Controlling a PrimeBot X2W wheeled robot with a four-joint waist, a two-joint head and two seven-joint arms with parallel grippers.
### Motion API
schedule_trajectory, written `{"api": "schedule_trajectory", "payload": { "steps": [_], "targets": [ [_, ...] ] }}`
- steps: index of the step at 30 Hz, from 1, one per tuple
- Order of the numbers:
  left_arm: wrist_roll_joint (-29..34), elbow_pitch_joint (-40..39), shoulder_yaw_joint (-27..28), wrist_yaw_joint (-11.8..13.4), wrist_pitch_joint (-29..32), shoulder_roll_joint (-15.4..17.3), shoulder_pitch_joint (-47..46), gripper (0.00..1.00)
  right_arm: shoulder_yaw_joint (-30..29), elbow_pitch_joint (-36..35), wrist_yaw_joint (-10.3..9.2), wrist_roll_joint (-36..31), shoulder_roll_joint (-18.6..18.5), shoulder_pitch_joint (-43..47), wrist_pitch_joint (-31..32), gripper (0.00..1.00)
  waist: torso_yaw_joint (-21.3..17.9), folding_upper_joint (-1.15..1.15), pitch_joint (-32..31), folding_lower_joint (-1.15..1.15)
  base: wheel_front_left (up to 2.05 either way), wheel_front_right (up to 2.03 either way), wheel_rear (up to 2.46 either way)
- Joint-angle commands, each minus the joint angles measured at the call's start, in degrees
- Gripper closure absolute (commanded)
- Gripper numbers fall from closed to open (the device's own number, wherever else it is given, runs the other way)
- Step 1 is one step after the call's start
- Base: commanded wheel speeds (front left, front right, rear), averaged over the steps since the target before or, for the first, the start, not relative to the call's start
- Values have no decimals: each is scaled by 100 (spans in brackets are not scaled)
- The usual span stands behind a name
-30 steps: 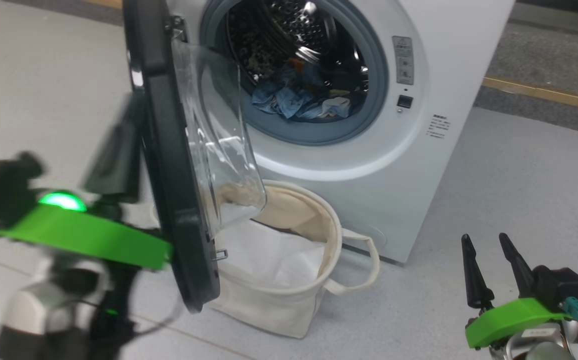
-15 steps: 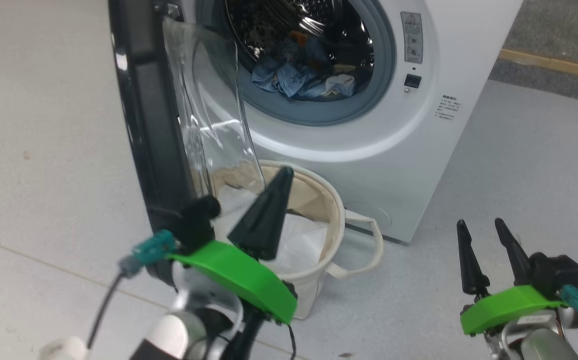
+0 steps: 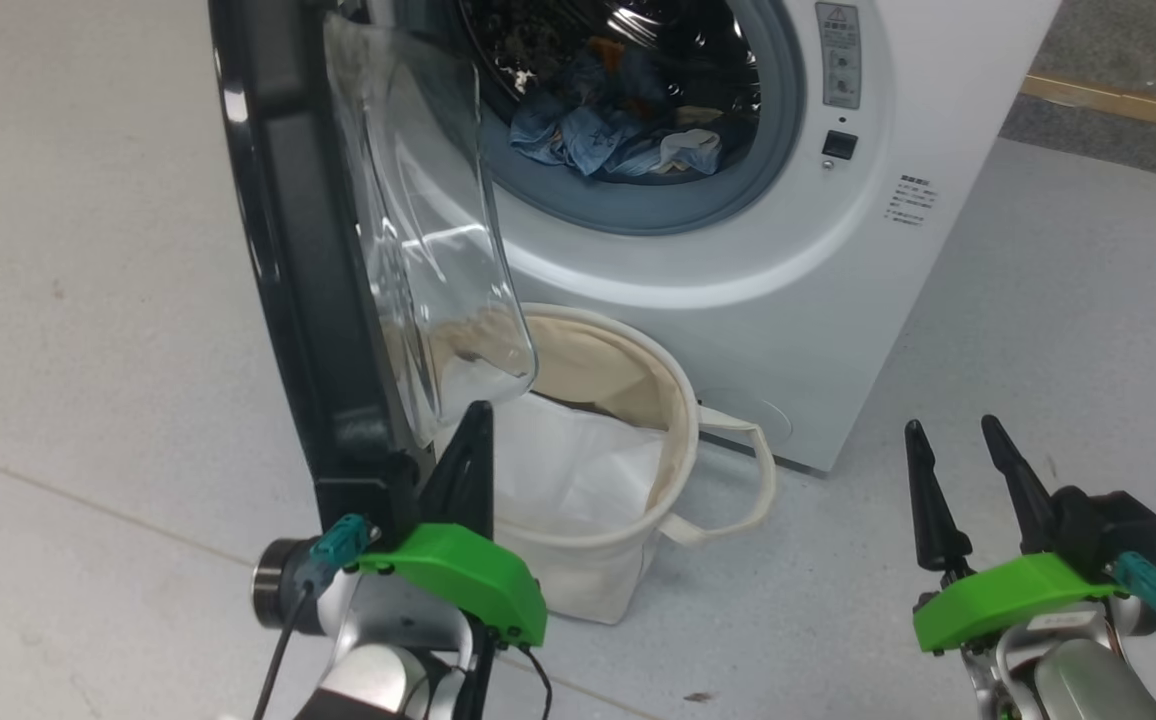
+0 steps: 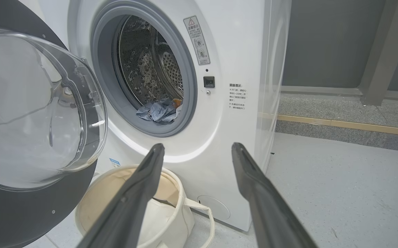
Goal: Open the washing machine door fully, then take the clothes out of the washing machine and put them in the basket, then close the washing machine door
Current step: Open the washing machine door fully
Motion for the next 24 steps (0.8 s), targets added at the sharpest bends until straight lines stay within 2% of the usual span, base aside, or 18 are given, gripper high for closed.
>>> {"api": "schedule_trajectory", "payload": {
  "steps": [1,5,10,20,24],
  "targets": [
    [62,-128,233,60,-85,63,-196,100,111,-210,6,-37,-19,-216,-71,0,28,0,13,0,0,0,0],
    [113,45,292,160,-192,78,-212,100,160,-249,6,-49,-21,-235,-71,0,122,0,40,0,0,0,0],
    [152,192,254,148,-278,142,-145,100,208,-283,6,4,-3,-257,-71,0,325,0,58,0,0,0,0],
    [-29,352,540,86,-550,310,-170,100,355,-297,6,62,35,-239,-71,0,1074,0,111,0,0,0,0],
    [-203,435,701,-44,-682,353,-293,100,448,-291,6,67,6,-328,-71,0,1409,0,246,0,0,0,0]
  ]
}}
